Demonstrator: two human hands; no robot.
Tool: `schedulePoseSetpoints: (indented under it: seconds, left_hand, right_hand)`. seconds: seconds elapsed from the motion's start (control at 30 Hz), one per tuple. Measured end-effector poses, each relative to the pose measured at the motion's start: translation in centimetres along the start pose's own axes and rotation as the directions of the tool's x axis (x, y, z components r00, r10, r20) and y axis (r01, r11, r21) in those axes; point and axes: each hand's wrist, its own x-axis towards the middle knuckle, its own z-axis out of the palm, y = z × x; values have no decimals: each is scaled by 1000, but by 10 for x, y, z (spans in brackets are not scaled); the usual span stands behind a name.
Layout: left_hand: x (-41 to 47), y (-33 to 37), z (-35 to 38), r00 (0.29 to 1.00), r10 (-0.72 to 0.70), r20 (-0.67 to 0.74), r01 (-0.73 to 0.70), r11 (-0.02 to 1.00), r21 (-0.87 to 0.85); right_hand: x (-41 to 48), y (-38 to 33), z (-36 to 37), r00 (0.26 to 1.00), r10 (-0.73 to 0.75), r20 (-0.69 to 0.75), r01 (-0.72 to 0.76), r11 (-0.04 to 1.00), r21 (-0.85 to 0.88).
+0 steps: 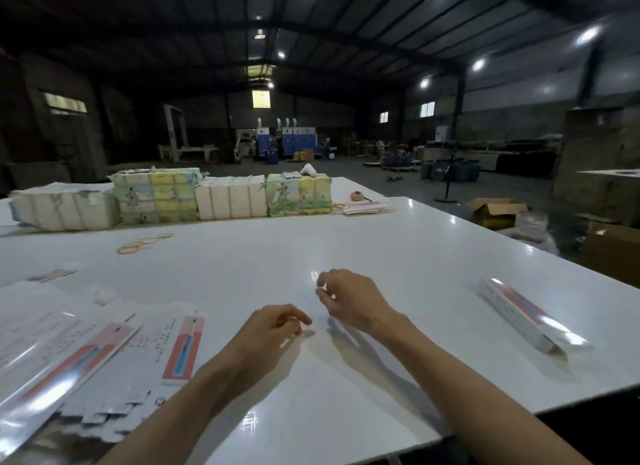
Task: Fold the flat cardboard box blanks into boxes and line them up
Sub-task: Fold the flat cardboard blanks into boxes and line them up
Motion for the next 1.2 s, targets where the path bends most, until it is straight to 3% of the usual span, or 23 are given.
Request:
schedulePoseSetpoints:
  seconds: [0.13, 0.23, 0.33, 0.43, 0.5, 0.57, 0.7, 0.8, 0.9, 1.0, 1.07, 1.13, 1.2]
  left_hand:
    - [-1, 1, -5, 997, -37, -60, 38, 999, 12]
    - [3, 2, -23, 974, -83, -211, 144, 946, 290]
    - [1, 1, -54, 897, -230, -378, 431, 645, 631]
    - [-8, 6, -80, 737, -485, -471, 655, 340, 675]
    - [-12, 4, -88, 694, -541, -476, 674, 253, 694]
    - [-15, -1, -93, 687, -541, -485, 676, 233, 699]
    - [-19, -2, -106, 703, -548, -454, 655, 248, 714]
    - [-21, -7, -117, 710, -570, -414, 656, 320, 684]
    - [-24, -16, -126, 732, -571, -373, 655, 436, 617]
    - [-19, -17, -130, 811, -488, -321, 581, 616, 531]
    - [-9, -14, -131, 880, -398, -259, 472, 792, 387]
    - [1, -1, -126, 932, -344, -117, 356, 929, 102]
    - [11, 16, -111, 936, -335, 111, 352, 897, -268]
  right_hand:
    - [14, -27, 42, 1000, -14, 24, 11, 991, 134]
    - [14, -17, 59, 1000, -15, 26, 11, 986, 165]
    - [16, -9, 63, 999, 29, 25, -34, 975, 219]
    - [17, -11, 64, 999, 37, 40, -46, 962, 267]
    - [17, -12, 64, 998, 31, 53, -46, 955, 292]
    - [18, -10, 63, 997, 41, 61, -59, 942, 329]
    - [16, -9, 59, 996, 46, 78, -73, 914, 398]
    - [13, -9, 57, 997, 29, 78, -59, 909, 413]
    - [12, -10, 56, 997, 12, 81, -46, 902, 430]
    - [12, -10, 57, 998, 0, 62, -28, 896, 444]
    - [14, -11, 59, 999, -10, 46, -13, 887, 462]
    - [14, -11, 60, 1000, -13, -7, 15, 866, 499]
    - [15, -12, 60, 993, -4, -120, 71, 823, 563]
